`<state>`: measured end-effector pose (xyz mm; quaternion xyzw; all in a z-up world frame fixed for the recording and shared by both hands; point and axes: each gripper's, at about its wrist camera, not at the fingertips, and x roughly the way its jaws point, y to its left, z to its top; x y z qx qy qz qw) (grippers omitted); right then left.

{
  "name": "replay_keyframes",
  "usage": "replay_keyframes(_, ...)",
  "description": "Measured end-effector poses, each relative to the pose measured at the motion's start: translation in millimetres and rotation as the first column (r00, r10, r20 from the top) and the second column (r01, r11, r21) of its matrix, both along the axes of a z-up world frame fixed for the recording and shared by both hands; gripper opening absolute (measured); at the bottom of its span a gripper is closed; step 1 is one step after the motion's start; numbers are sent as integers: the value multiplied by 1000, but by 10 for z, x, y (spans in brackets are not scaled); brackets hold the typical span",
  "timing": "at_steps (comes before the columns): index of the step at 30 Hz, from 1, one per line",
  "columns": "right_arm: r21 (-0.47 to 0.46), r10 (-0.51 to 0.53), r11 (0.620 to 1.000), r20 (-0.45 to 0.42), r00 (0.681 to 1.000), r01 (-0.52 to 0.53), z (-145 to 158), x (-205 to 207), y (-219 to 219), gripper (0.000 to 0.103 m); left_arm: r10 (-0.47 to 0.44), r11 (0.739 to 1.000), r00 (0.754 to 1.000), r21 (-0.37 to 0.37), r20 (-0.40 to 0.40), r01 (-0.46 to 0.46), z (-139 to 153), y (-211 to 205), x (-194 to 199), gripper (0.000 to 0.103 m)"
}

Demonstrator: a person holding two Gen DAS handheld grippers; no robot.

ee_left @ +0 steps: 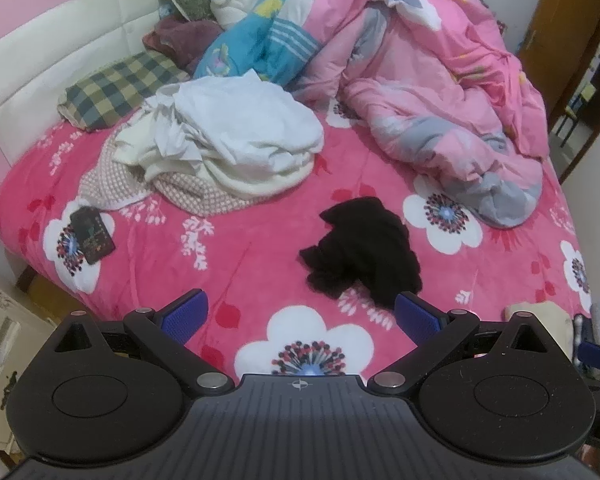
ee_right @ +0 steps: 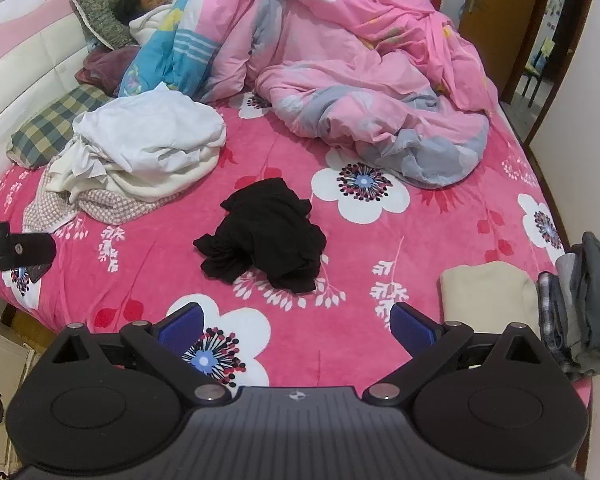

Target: Fold clothes

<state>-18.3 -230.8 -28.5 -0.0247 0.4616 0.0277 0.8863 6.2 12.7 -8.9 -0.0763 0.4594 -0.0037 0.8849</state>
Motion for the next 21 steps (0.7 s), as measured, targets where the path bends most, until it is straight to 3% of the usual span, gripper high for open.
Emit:
replay_keyframes(6, 4, -6, 1000, -2, 1000, 6, 17, 39, -4, 102, -9, 1000, 1000, -12, -19, 9, -67, -74, -125, 103)
replay_keyframes(12, 6, -14, 1000, -2, 1000, 14, 23, 63, -11, 102, -18, 997, 999, 70, -39, 20, -65, -151, -119, 103)
replay_keyframes(21, 9, -26, 1000, 0, 1000, 26, 16, 80, -26, 102, -12, 998, 1000, 65, -22, 14, -53, -132, -116, 103)
